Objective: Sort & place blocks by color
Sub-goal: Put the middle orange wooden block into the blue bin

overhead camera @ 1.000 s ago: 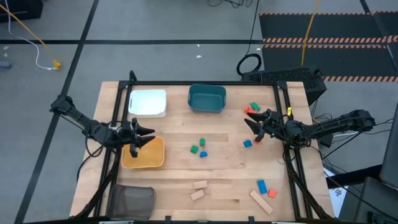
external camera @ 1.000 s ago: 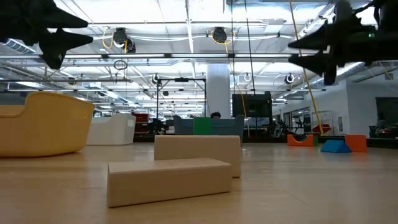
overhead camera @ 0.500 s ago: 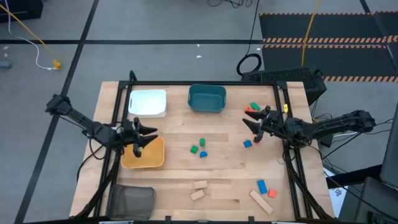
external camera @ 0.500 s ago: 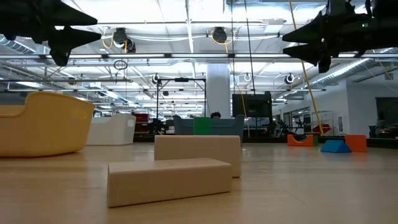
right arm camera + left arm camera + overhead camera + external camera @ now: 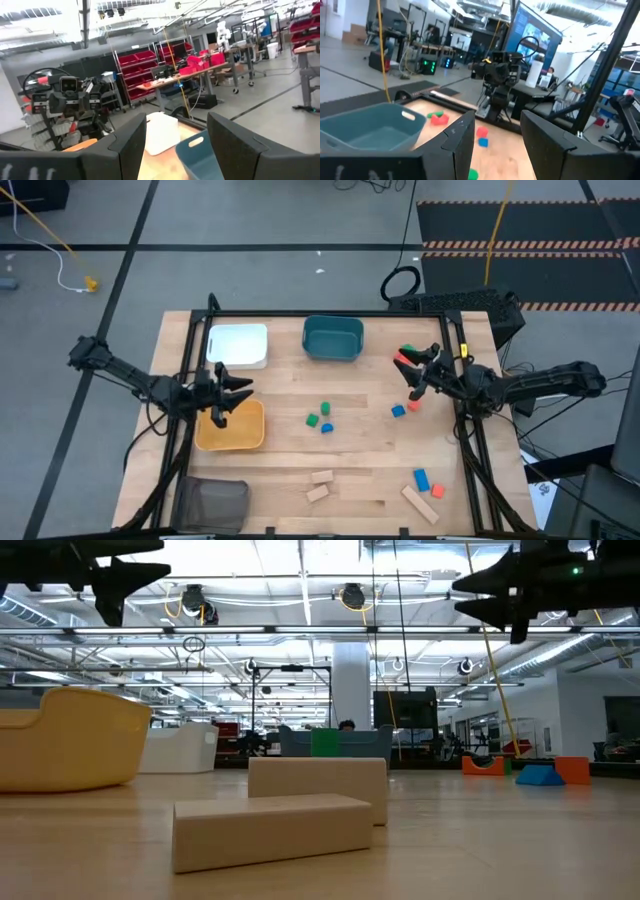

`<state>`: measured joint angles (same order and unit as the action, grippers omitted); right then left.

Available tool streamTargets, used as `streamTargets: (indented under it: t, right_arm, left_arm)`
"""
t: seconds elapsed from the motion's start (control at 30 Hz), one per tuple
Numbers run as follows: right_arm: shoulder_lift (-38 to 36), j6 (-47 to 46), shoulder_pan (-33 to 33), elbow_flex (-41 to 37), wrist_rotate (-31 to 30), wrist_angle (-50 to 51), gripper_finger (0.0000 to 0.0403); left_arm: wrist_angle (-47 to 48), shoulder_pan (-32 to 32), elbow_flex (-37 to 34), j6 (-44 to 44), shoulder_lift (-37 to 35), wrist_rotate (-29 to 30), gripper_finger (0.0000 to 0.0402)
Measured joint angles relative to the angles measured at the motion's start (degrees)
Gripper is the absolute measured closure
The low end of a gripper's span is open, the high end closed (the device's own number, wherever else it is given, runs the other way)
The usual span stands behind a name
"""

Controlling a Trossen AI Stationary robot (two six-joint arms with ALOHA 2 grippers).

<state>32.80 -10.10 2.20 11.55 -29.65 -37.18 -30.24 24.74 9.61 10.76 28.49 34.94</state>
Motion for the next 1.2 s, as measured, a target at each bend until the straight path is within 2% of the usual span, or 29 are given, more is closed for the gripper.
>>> streamTargets:
  t: [0.13,0.3,0.53,0.83,0.93,1.03,1.2]
  right_arm:
    - [0.0,2.2,-1.1,6.0,2.7,7.0,0.02]
    - [0.0,2.5,-2.8,14.5,2.8,21.1,0.02]
    - [0.0,-7.1,-5.7,18.9,2.8,35.8,0.02]
    - [4.1,-8.7,-9.9,29.3,2.9,54.5,0.02]
    - [6.5,-12.0,-11.4,32.4,3.0,62.1,0.02]
    - [9.2,-18.7,-13.1,33.4,8.4,69.2,0.02]
    - [15.9,-28.8,-14.3,33.4,23.0,76.7,0.02]
  left_arm:
    - [0.0,-1.3,0.0,-0.6,0.0,0.0,0.0241]
    - [0.2,-2.2,0.0,-0.6,0.0,0.0,0.024]
    - [0.1,-2.3,0.0,0.8,0.0,-0.1,0.024]
    - [0.1,-2.2,0.0,0.6,0.0,-0.1,0.0241]
    - [0.1,-2.2,0.0,1.1,0.0,-0.1,0.0241]
    - [0.1,-2.2,0.0,1.3,0.0,-0.1,0.0241]
    - [0.1,-2.2,0.0,1.4,0.0,-0.1,0.0241]
